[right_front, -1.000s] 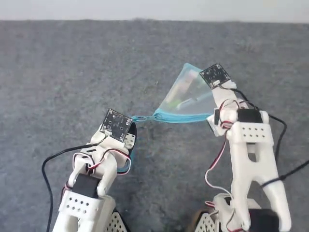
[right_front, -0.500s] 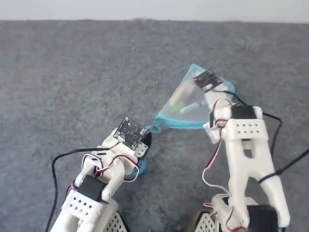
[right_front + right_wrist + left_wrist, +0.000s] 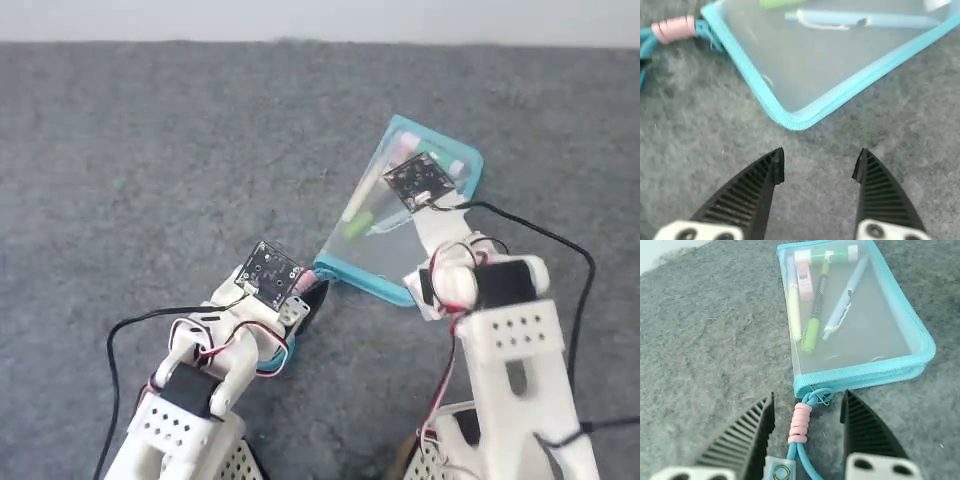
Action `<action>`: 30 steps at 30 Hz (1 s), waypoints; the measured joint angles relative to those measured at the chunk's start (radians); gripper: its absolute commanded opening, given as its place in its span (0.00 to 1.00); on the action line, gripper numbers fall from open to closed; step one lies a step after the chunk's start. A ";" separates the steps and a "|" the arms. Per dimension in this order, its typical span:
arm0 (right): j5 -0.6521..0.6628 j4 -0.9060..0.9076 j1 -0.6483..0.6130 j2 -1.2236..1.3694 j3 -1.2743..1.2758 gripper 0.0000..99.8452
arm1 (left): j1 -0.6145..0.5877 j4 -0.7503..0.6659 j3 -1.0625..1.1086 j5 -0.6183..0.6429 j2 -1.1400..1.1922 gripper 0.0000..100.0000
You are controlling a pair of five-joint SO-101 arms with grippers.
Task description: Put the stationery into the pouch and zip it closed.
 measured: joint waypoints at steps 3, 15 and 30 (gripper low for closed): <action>-0.026 -0.008 -0.008 -0.083 0.046 0.22 | -0.038 0.000 0.000 0.000 0.000 0.21; -0.031 -0.146 -0.006 -0.358 0.348 0.22 | -0.204 -0.025 0.000 0.003 0.000 0.21; -0.031 -0.341 0.161 -0.559 0.658 0.22 | -0.354 -0.081 0.133 0.054 -0.354 0.21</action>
